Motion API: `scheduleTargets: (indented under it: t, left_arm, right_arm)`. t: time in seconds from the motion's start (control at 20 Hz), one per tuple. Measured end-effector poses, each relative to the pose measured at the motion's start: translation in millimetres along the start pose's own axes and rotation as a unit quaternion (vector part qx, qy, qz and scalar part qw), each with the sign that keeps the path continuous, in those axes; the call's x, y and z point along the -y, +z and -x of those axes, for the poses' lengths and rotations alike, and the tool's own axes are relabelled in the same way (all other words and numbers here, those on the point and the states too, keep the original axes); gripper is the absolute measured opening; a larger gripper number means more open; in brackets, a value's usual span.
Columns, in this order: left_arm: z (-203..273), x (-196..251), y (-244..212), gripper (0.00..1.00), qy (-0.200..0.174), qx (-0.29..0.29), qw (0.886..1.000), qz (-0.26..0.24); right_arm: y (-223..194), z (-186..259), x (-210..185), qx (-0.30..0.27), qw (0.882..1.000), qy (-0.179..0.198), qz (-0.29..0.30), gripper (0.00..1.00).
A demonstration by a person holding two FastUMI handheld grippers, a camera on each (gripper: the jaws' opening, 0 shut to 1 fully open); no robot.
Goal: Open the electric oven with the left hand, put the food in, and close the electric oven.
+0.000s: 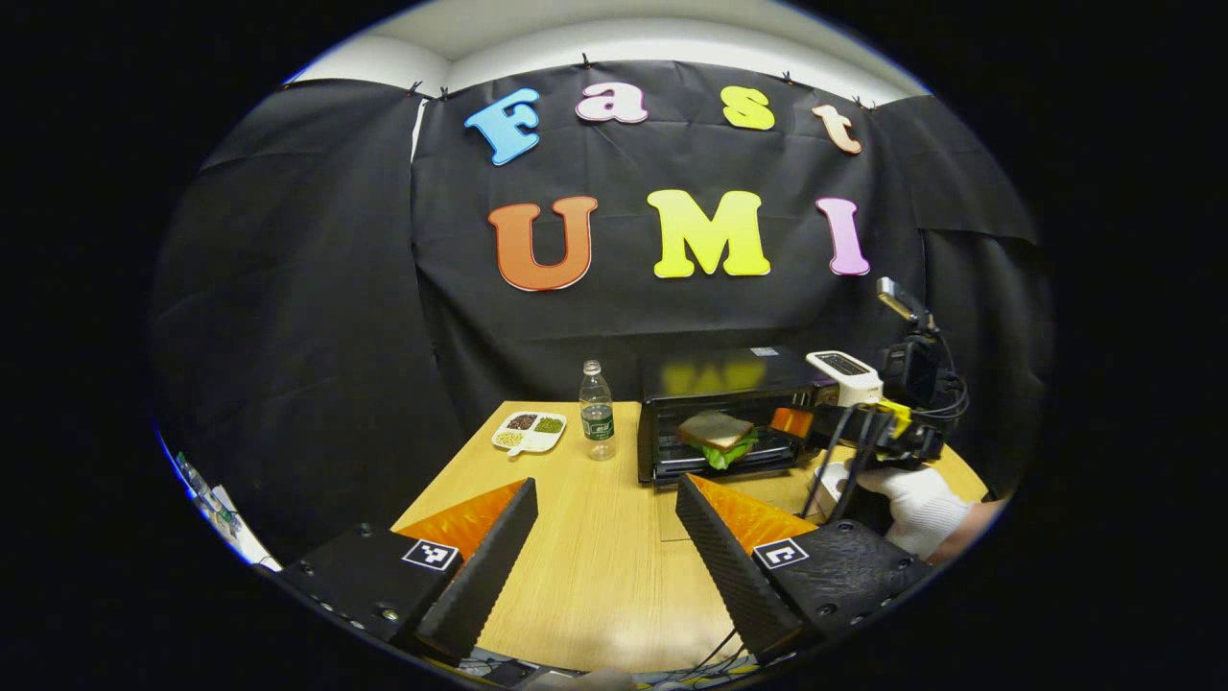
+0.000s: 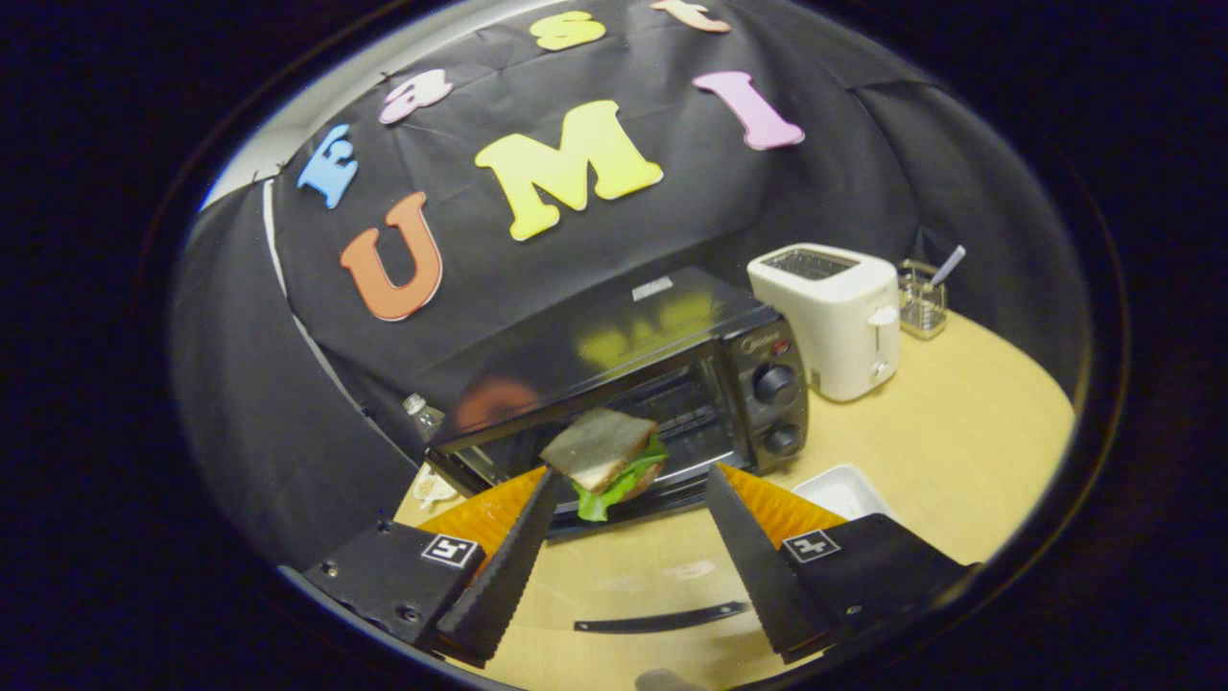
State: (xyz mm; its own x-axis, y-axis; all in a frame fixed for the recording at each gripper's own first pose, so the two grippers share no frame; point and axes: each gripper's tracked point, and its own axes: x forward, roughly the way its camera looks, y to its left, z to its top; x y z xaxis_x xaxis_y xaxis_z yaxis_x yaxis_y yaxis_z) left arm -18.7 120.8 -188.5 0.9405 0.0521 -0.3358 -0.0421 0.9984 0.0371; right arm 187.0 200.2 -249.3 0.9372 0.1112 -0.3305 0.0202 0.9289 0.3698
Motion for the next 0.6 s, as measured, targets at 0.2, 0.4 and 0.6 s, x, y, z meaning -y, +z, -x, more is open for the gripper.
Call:
scheduleTargets:
  t: [0.2,0.4,0.6]
  left_arm:
    - [-8,14,-2,0.96,-0.001,0.002,1.000,-0.004]
    - [-22,34,-29,0.96,0.001,-0.023,1.000,-0.005]
    - [-39,71,-70,0.96,-0.011,-0.062,0.998,0.007]
  right_arm:
    - [37,55,39,0.020,0.998,-0.012,0.052,0.89]
    - [63,100,78,0.037,0.997,-0.019,0.058,1.00]
    - [85,139,109,0.045,0.993,-0.027,0.103,1.00]
